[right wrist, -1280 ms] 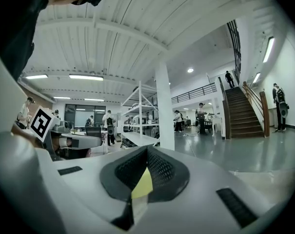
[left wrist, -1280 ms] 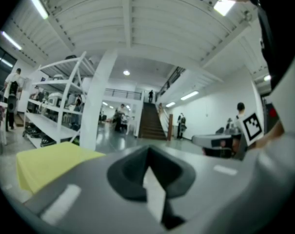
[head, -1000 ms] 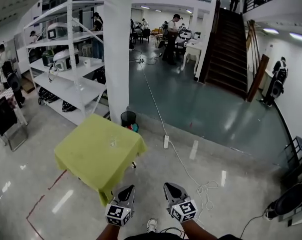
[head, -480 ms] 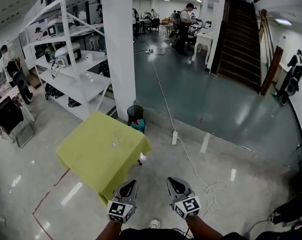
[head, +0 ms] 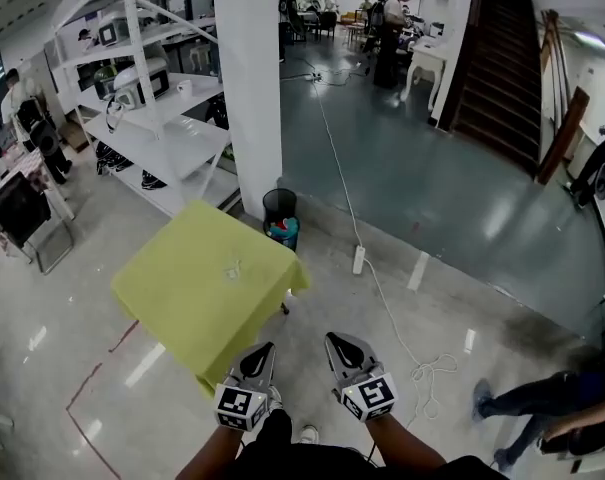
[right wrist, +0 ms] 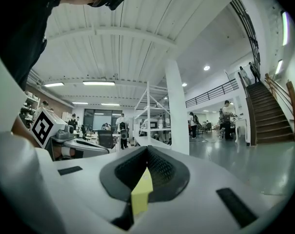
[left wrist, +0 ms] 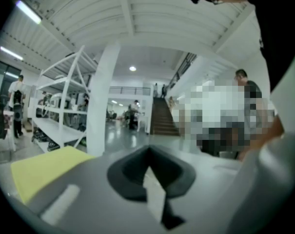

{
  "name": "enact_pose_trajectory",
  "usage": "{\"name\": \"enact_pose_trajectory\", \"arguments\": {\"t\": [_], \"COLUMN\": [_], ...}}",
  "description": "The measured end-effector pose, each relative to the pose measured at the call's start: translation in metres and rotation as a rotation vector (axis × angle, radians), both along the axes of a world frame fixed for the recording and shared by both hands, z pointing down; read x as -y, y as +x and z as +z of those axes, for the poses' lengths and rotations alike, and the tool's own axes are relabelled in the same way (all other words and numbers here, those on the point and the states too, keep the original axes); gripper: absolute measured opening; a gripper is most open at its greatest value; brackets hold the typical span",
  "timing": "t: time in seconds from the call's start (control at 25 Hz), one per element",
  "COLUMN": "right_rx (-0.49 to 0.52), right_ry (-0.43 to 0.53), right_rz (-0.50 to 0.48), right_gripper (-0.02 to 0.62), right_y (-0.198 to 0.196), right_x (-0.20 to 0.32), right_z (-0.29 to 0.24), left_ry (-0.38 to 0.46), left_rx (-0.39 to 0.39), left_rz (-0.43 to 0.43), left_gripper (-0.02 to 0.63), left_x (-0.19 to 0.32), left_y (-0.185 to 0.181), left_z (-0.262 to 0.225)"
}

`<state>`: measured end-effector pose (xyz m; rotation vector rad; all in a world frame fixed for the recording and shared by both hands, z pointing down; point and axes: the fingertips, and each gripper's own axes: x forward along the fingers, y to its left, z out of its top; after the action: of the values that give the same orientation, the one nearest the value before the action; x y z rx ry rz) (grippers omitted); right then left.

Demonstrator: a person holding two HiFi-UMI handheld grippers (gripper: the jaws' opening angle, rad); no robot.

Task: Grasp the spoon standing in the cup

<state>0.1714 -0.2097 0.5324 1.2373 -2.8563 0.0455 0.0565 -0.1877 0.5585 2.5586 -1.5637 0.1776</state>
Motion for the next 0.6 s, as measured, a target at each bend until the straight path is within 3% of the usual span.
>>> {"name": "enact_pose_trajectory", "arguments": {"t": [0.6], "right_rx": [-0.030], "right_ry": [0.014], "right_rz": [-0.035], "right_gripper": [0.008], "right_y": [-0.057], "right_x": [0.119], "right_z": [-0.004], "left_ry": [0.021], "left_rx": [-0.039], "left_rz": [-0.022], "left_gripper": [0.006], "left_x": [0.121], "left_y": [-0.048], "left_z": [0.000]}}
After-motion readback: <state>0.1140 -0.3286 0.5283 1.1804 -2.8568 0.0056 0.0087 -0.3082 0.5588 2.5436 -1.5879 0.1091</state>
